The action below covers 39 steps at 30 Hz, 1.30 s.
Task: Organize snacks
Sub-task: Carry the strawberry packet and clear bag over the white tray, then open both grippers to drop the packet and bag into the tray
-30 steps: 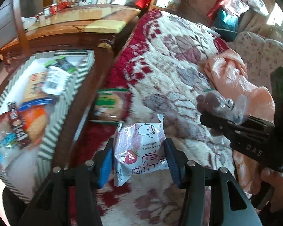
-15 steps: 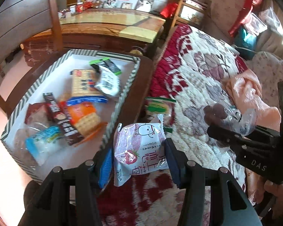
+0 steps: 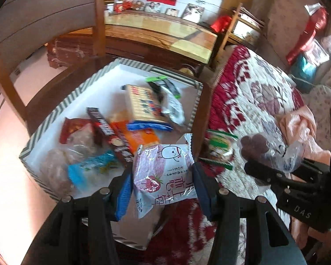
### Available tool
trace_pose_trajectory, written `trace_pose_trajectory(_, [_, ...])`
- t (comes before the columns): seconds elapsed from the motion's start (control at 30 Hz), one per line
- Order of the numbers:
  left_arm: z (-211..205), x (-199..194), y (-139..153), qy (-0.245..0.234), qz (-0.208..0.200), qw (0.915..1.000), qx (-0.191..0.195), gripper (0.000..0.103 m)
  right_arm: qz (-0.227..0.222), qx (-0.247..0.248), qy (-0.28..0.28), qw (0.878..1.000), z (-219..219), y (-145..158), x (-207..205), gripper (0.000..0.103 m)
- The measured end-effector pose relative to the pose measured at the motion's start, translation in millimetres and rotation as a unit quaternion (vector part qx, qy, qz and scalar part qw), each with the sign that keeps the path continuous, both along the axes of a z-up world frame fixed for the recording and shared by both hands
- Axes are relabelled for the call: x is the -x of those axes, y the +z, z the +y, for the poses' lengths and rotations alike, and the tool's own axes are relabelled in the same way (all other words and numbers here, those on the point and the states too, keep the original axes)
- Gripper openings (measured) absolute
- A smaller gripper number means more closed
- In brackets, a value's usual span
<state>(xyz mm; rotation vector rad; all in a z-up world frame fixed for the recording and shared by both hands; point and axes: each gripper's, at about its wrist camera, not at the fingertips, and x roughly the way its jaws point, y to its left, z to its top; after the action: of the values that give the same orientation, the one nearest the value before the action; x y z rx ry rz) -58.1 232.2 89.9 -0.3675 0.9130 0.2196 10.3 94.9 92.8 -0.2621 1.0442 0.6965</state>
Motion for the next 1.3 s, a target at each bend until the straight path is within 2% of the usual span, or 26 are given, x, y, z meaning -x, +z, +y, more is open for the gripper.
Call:
trace_pose_trajectory(0.33, [47,10,-6,0.055,0.003,0.9984,0.015,0.054,0.001,0.012,0.045,0.999,54,-3,-1,0.030])
trace_pose_trajectory(0.63, [74,13,-12,0.086,0.009,0.9961,0.017,0.054,0.002,0.035,0.085,0.996,108,-14,-7,0.030])
trace_pose_trajectory(0.93, [89,11,-23,0.101,0.021,0.9943,0.025,0.054,-0.018,0.091,0.115,0.989,146,-32,-2,0.030])
trace_pose_trajectory(1.03, [90,10,-25,0.102,0.023,0.9942,0.024,0.055,-0.020,0.097,0.129,0.987,152,-32,5,0.035])
trace_pose_trajectory(1.13, [91,11,-25,0.108,0.024,0.9935,0.027,0.056,-0.015,0.082,0.145,0.986,153,-25,16,0.054])
trace_pose_trajectory(1.3, [93,13,-24,0.115,0.028,0.9926,0.028,0.059,-0.018,0.064,0.150,0.986,146,-9,27,0.055])
